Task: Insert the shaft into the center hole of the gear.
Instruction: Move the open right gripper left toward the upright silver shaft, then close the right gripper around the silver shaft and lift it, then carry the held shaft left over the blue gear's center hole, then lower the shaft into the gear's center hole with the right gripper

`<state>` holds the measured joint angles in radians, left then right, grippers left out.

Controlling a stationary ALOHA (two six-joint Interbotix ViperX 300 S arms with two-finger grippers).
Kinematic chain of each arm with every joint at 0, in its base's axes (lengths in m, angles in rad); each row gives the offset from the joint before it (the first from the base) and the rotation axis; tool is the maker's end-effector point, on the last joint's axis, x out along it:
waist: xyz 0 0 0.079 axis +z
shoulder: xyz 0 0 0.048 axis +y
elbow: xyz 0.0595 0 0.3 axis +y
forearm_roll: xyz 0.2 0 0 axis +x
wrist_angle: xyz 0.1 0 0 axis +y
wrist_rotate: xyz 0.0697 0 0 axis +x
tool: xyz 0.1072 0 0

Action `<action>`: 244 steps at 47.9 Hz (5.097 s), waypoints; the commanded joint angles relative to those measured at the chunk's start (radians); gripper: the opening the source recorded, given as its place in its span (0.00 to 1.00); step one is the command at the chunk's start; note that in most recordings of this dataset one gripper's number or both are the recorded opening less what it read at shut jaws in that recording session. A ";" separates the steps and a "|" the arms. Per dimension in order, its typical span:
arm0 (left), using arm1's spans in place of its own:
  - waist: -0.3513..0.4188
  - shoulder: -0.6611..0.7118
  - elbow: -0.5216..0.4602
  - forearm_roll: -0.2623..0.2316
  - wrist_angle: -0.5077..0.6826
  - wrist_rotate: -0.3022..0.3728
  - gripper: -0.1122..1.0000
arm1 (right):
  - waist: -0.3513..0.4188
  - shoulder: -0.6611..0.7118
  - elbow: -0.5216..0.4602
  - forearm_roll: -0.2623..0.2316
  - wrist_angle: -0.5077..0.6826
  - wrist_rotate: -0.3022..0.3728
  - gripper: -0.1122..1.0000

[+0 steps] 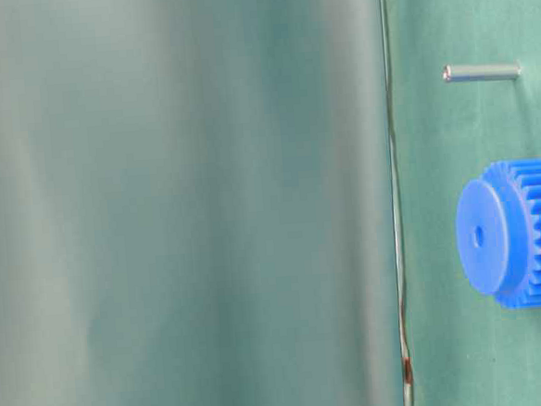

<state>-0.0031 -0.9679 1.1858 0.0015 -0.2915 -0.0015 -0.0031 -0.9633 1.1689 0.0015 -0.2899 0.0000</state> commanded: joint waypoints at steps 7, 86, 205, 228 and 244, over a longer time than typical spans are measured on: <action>0.000 0.006 -0.058 0.012 0.064 -0.009 0.10 | -0.015 0.015 -0.034 0.002 0.041 -0.009 0.12; 0.000 0.008 -0.057 0.017 0.078 -0.006 0.10 | -0.199 0.982 -0.150 0.186 -0.287 -0.006 0.81; 0.000 0.008 -0.058 0.015 0.083 -0.011 0.10 | -0.143 1.035 -0.561 0.123 0.137 -0.020 0.25; 0.000 0.008 -0.057 0.015 0.089 -0.011 0.10 | -0.138 1.078 -0.591 0.121 0.143 -0.015 0.25; 0.000 0.008 -0.058 0.015 0.092 -0.011 0.10 | -0.138 1.118 -0.595 0.124 0.130 -0.008 0.25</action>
<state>-0.0031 -0.9664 1.1505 0.0153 -0.1948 -0.0107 -0.1411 0.1626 0.5875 0.1227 -0.1595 -0.0092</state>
